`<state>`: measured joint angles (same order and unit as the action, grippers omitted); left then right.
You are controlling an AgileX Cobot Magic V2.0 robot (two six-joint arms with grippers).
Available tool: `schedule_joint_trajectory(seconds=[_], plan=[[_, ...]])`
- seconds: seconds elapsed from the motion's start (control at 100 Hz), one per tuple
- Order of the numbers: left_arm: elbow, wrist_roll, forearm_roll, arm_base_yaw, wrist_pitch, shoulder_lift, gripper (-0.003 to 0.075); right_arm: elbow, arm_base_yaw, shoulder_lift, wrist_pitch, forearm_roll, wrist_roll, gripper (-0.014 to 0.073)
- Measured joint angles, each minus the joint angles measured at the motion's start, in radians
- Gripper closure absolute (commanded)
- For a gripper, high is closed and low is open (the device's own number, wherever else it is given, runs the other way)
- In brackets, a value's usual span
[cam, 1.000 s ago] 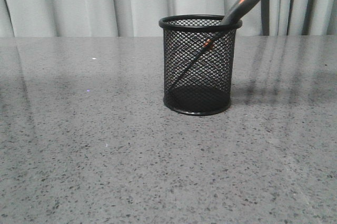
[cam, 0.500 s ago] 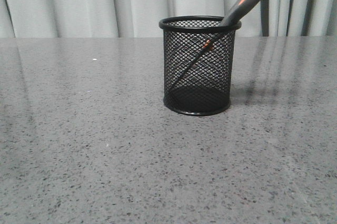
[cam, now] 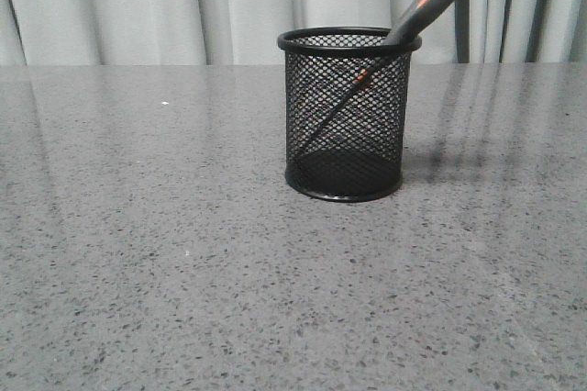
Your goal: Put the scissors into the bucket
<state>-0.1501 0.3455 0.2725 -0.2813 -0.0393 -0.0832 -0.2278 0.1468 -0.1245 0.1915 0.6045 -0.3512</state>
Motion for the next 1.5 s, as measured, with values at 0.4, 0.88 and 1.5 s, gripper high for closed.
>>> schedule_joint_trajectory(seconds=[0.4,0.88,1.5], plan=[[0.0,0.0,0.004,0.0,0.0,0.0,0.0741,0.0,0.0,0.0,-0.004,0.004,0.002,0.0665],[0.005,0.0,0.004,0.002,0.0,0.0,0.0741,0.0,0.0,0.0,-0.004,0.004,0.002,0.0665],[0.147,-0.224,-0.21,0.216,0.154,0.086,0.0741,0.002,0.0,0.0,-0.006,0.004,0.002,0.0665]])
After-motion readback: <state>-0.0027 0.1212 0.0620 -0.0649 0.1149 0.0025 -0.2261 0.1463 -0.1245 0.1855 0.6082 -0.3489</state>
